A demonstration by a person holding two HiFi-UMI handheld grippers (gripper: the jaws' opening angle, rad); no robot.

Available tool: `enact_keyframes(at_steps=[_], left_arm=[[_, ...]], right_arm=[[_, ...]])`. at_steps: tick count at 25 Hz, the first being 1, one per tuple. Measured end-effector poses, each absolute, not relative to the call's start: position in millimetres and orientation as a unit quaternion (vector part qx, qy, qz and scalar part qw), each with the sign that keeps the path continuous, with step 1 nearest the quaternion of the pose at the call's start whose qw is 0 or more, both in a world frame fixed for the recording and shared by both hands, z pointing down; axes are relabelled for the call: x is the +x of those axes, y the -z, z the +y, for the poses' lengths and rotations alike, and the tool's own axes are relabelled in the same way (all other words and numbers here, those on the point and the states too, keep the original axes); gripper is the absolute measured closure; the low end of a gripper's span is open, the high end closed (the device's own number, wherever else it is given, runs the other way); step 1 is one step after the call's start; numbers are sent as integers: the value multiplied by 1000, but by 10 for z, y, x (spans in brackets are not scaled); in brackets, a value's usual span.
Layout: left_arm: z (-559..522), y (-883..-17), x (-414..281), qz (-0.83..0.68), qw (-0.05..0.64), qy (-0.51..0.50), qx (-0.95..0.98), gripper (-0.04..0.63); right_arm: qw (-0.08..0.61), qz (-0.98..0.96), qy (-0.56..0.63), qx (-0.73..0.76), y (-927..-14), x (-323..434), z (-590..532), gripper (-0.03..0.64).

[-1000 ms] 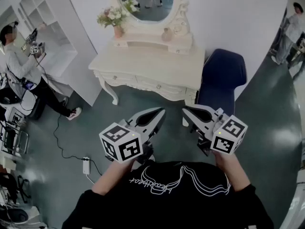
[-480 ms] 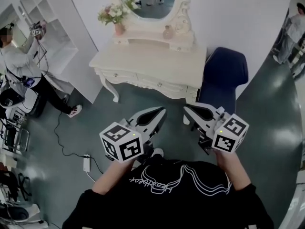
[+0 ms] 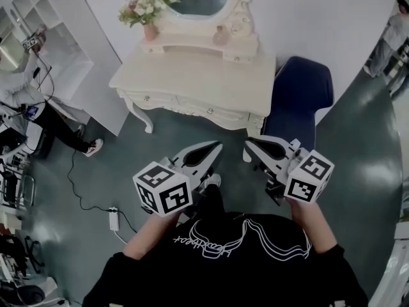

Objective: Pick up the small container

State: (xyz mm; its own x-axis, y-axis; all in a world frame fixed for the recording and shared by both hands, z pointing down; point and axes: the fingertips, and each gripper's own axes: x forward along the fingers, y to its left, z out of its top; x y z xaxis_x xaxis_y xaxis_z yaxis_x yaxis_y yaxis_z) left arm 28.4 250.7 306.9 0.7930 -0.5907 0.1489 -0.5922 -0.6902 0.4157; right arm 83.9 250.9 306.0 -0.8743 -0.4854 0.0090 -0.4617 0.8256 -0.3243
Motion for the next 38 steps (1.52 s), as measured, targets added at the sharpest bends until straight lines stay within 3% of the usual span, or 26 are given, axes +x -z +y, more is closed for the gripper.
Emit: enact_keyframes(at_steps=[23,38], left_arm=[[-549,-3307,-458,-297,263,-34,917,592],[-1319,-3312,-735,-301,259,-24,917,592]], right_arm=[[22,936,203,-286,-3303,130,-502,611],[23,933,200,-298,-3304,-64,-1263,611]])
